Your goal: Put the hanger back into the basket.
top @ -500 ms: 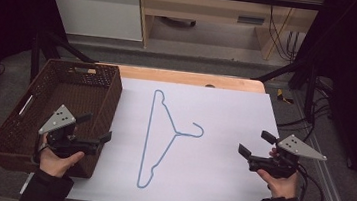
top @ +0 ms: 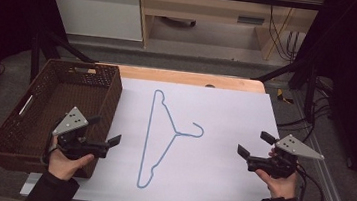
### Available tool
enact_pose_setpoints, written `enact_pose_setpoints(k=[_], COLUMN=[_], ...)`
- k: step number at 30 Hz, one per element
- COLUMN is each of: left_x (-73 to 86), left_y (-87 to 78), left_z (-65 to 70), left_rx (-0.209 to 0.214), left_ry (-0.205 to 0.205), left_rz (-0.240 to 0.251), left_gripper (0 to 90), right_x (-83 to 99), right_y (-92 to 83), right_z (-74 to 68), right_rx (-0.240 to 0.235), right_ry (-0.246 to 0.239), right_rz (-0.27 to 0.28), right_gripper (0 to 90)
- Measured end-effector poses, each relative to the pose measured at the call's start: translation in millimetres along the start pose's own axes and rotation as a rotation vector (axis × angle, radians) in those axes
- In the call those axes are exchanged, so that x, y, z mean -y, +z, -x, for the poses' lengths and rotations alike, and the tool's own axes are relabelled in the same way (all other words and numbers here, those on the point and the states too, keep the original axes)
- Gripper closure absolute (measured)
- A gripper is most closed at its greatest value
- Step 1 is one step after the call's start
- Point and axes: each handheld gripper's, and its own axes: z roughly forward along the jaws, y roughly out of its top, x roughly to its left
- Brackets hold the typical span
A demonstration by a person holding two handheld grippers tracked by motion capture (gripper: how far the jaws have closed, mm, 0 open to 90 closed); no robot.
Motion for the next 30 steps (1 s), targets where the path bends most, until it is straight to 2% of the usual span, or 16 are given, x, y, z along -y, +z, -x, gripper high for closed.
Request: enact_pose_setpoints(k=[6, 13, 15, 16, 17, 21, 22, 30], left_x=[-1.0, 0.2, 0.6, 0.7, 0.7, -1.6, -1.6, -5.8], left_y=[11.4, 32.3, 39.4, 47.3, 47.3, 67.9, 67.9, 100.1], left_z=[12.8, 27.3, 30.9, 34.6, 34.6, 42.2, 42.2, 53.3], left_rx=[0.015, 0.035, 0.042, 0.047, 0.047, 0.06, 0.06, 0.062], left_ry=[0.012, 0.029, 0.03, 0.039, 0.039, 0.042, 0.042, 0.06], left_rz=[-0.021, -0.083, -0.102, -0.128, -0.128, -0.164, -0.164, -0.217], left_gripper=[7.3, 8.7, 9.5, 9.7, 9.9, 10.7, 11.1, 14.0], right_x=[-1.0, -1.0, -0.8, -0.8, -0.8, -0.5, -0.5, -0.2], right_y=[2.7, 3.8, 4.6, 4.8, 5.0, 5.7, 5.7, 6.2], right_z=[-4.5, -4.9, -5.1, -5.2, -5.3, -5.7, -5.7, -6.2], right_rx=[-0.009, -0.01, -0.006, -0.006, -0.007, -0.012, -0.012, -0.011], right_ry=[-0.001, -0.003, -0.002, -0.001, 0.0, 0.0, 0.0, 0.004], right_rz=[-0.011, -0.019, -0.022, -0.023, -0.019, -0.021, -0.021, -0.023], right_gripper=[4.4, 4.4, 4.4, 4.5, 4.6, 4.6, 4.6, 4.8])
